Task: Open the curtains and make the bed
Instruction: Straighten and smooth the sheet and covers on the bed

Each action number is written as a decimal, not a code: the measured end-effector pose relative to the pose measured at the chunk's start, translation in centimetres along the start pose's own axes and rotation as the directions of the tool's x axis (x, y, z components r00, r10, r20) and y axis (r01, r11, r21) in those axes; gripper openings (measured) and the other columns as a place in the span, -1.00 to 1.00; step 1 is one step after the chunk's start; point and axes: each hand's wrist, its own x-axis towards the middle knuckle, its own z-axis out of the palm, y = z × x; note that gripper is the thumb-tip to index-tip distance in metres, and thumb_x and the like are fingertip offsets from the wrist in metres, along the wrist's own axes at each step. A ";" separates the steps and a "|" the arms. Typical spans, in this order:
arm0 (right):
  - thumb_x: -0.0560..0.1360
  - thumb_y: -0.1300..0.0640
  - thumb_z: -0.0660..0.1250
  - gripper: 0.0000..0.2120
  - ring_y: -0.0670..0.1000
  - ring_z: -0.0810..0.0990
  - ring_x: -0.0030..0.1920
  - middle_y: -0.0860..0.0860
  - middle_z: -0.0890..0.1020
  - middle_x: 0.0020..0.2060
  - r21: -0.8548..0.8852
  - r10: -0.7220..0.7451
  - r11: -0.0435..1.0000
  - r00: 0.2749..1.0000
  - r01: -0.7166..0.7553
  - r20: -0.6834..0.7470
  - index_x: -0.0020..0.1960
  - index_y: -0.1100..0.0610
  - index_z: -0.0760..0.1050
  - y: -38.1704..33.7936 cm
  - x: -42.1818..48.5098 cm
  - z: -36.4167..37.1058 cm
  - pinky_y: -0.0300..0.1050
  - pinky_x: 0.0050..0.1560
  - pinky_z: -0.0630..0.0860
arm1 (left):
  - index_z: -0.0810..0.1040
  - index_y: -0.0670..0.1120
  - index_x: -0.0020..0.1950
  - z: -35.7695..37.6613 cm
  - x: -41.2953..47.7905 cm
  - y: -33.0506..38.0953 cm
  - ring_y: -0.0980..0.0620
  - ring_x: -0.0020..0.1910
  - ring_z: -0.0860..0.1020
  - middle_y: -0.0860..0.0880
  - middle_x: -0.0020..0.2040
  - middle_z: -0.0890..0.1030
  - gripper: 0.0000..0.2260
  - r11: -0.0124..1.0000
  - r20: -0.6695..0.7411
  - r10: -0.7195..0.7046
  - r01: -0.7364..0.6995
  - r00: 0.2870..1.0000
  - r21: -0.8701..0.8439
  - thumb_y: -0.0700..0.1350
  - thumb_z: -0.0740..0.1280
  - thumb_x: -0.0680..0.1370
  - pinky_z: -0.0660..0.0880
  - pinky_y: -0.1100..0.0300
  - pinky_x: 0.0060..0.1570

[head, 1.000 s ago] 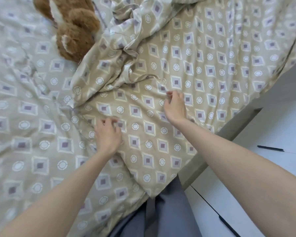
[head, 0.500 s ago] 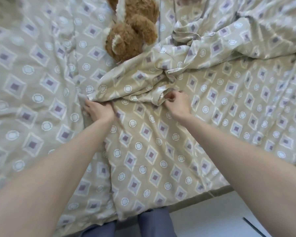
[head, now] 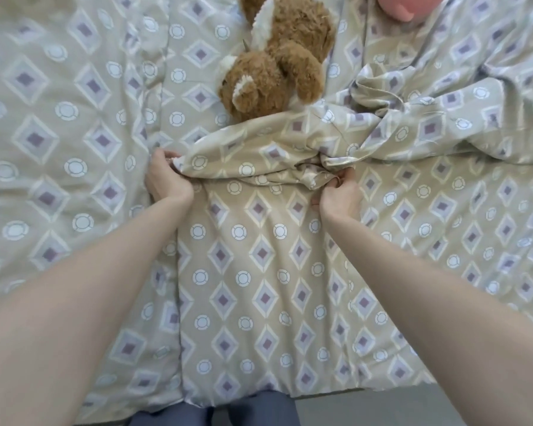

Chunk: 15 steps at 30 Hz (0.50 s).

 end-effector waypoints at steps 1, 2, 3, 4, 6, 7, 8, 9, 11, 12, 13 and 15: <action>0.53 0.16 0.09 -0.75 0.26 0.56 0.02 0.15 0.62 0.01 -0.013 -0.006 1.000 1.000 0.006 -0.004 0.16 0.04 0.42 0.2 0.0 0.0 0.12 0.03 0.50 | 0.51 -0.17 0.11 -0.3 0.2 -0.3 0.00 -0.05 0.51 -0.05 -0.08 0.57 -0.77 1.000 0.000 0.007 -0.007 1.000 -0.022 -0.30 0.20 0.49 0.37 0.24 0.03; 0.54 0.16 0.08 -0.76 0.26 0.55 0.02 0.15 0.61 0.01 -0.019 -0.015 1.000 1.000 0.015 -0.004 0.16 0.04 0.41 0.4 0.0 0.0 0.12 0.02 0.50 | 0.48 -0.18 0.10 -0.5 0.3 -0.7 0.03 -0.10 0.50 -0.04 -0.12 0.55 -0.80 0.999 0.006 0.003 -0.003 1.000 -0.045 -0.30 0.22 0.49 0.38 0.25 0.02; 0.54 0.15 0.08 -0.76 0.26 0.55 0.03 0.15 0.61 0.01 -0.030 -0.021 0.999 1.000 0.021 -0.005 0.16 0.03 0.40 0.4 0.0 0.0 0.11 0.02 0.50 | 0.47 -0.18 0.08 -0.8 0.4 -1.1 0.02 -0.13 0.50 -0.05 -0.13 0.54 -0.82 0.998 0.015 -0.001 0.002 1.000 -0.059 -0.29 0.25 0.49 0.40 0.23 0.04; 0.55 0.14 0.07 -0.76 0.26 0.55 0.04 0.16 0.60 0.02 -0.050 -0.032 0.998 0.999 0.032 -0.009 0.17 0.03 0.39 0.6 0.0 -0.1 0.09 0.02 0.49 | 0.46 -0.18 0.07 -0.9 0.2 -1.7 -0.02 -0.12 0.53 -0.07 -0.13 0.55 -0.85 0.998 0.017 0.009 -0.008 1.000 -0.059 -0.27 0.28 0.51 0.43 0.19 0.05; 0.56 0.14 0.07 -0.74 0.26 0.53 0.05 0.16 0.59 0.04 -0.085 -0.056 0.995 0.998 0.054 -0.017 0.20 0.03 0.38 0.6 -0.3 -0.1 0.06 0.00 0.44 | 0.51 -0.22 0.05 -1.2 -0.5 -2.6 -0.12 -0.05 0.57 -0.13 -0.08 0.61 -0.86 0.998 0.036 0.065 -0.064 0.997 -0.024 -0.18 0.30 0.54 0.42 0.14 0.03; 0.56 0.13 0.06 -0.74 0.25 0.53 0.05 0.17 0.58 0.05 -0.107 -0.074 0.992 0.997 0.072 -0.020 0.22 0.03 0.37 0.7 -0.6 -0.2 0.05 -0.01 0.43 | 0.54 -0.23 0.04 -1.3 -1.1 -2.9 -0.15 -0.03 0.57 -0.16 -0.05 0.63 -0.83 0.996 0.059 0.091 -0.091 0.994 0.001 -0.15 0.29 0.55 0.40 0.14 0.01; 0.57 0.12 0.06 -0.73 0.25 0.53 0.05 0.17 0.57 0.05 -0.129 -0.092 0.988 0.995 0.088 -0.025 0.23 0.04 0.37 0.8 -0.9 -0.4 0.05 -0.02 0.42 | 0.56 -0.24 0.01 -1.2 -1.4 -3.2 -0.17 -0.02 0.57 -0.17 -0.04 0.64 -0.82 0.993 0.073 0.114 -0.115 0.991 0.018 -0.13 0.28 0.56 0.38 0.12 -0.01; 0.58 0.11 0.06 -0.73 0.25 0.53 0.05 0.17 0.56 0.06 -0.147 -0.104 0.984 0.994 0.099 -0.026 0.24 0.05 0.37 0.9 -1.1 -0.5 0.06 -0.03 0.42 | 0.56 -0.24 -0.01 -1.2 -1.6 -3.3 -0.18 -0.02 0.56 -0.18 -0.04 0.64 -0.82 0.992 0.076 0.122 -0.124 0.990 0.028 -0.13 0.27 0.57 0.37 0.11 -0.01; 0.60 0.11 0.04 -0.74 0.25 0.53 0.04 0.19 0.54 0.06 -0.182 -0.123 0.976 0.992 0.119 -0.007 0.24 0.08 0.37 1.3 -1.3 -0.6 0.04 -0.06 0.39 | 0.53 -0.24 -0.01 -1.2 -1.5 -3.0 -0.19 0.02 0.53 -0.20 0.00 0.62 -0.83 0.993 0.048 0.102 -0.105 0.994 0.054 -0.16 0.23 0.58 0.34 0.09 0.01; 0.60 0.12 0.03 -0.74 0.25 0.52 0.04 0.20 0.55 0.04 -0.190 -0.131 0.973 0.991 0.129 0.001 0.22 0.09 0.38 1.4 -1.1 -0.6 0.02 -0.07 0.37 | 0.51 -0.23 0.01 -1.1 -1.3 -2.7 -0.19 0.05 0.51 -0.19 0.04 0.60 -0.84 0.993 0.033 0.092 -0.094 0.995 0.071 -0.17 0.20 0.59 0.32 0.10 0.03; 0.60 0.13 0.02 -0.74 0.24 0.52 0.03 0.20 0.56 0.02 -0.179 -0.136 0.975 0.991 0.132 -0.006 0.20 0.10 0.40 1.5 -0.8 -0.7 0.01 -0.07 0.36 | 0.50 -0.22 0.02 -1.1 -0.9 -2.3 -0.17 0.08 0.49 -0.17 0.07 0.58 -0.84 0.992 0.023 0.088 -0.089 0.996 0.087 -0.18 0.18 0.60 0.30 0.11 0.04; 0.57 0.15 0.00 -0.72 0.24 0.55 0.02 0.19 0.58 -0.01 -0.111 -0.117 0.988 0.992 0.111 -0.052 0.15 0.10 0.43 1.4 0.0 -0.8 0.05 -0.01 0.44 | 0.48 -0.22 0.05 -1.2 -0.3 -1.6 -0.15 0.11 0.47 -0.16 0.13 0.54 -0.83 0.988 0.022 0.098 -0.100 0.995 0.118 -0.18 0.14 0.61 0.29 0.11 0.05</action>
